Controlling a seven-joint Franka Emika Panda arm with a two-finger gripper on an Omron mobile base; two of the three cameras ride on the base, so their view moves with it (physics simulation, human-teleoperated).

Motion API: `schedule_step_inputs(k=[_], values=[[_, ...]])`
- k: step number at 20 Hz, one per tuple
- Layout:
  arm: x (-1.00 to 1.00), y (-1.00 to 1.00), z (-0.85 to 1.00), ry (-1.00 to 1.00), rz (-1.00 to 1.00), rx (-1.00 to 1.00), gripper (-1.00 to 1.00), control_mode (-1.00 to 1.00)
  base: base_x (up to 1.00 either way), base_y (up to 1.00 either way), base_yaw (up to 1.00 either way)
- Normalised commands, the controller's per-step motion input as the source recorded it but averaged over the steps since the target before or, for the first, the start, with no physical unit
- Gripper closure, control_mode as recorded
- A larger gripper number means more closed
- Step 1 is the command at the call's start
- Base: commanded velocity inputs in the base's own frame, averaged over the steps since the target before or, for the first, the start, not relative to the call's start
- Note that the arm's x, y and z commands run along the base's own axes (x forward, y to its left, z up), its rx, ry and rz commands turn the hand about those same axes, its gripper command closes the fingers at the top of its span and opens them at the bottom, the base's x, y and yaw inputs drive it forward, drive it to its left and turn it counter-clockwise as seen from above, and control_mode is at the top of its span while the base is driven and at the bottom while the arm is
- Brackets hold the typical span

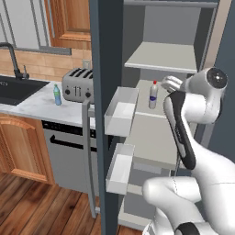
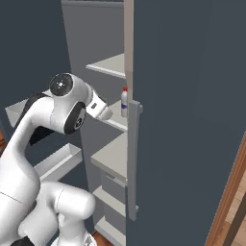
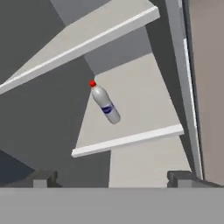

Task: Take the bottled waters from the counter and place them in the freezer to freeze. Close the freezer door after placing the bottles.

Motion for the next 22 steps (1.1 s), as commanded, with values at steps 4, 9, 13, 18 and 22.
schedule_step_inputs(k=[4, 9, 13, 18, 22], values=[[-0.22, -0.01, -0.05, 0.58, 0.0, -0.08, -1.0, -1.0, 0.0, 0.0, 0.0], [-0.45, 0.0, -0.53, 0.47, 0.03, -0.15, -1.0, -1.0, 0.0, 0.0, 0.0], [-0.73, -0.01, -0.63, 0.15, 0.08, -0.05, -1.0, -1.0, 0.0, 0.0, 0.0], [-0.65, -0.01, -0.31, 0.0, 0.2, 0.01, -1.0, -1.0, 0.0, 0.0, 0.0], [-0.45, 0.0, -0.17, -0.06, 0.31, 0.02, -1.0, -1.0, 0.0, 0.0, 0.0]])
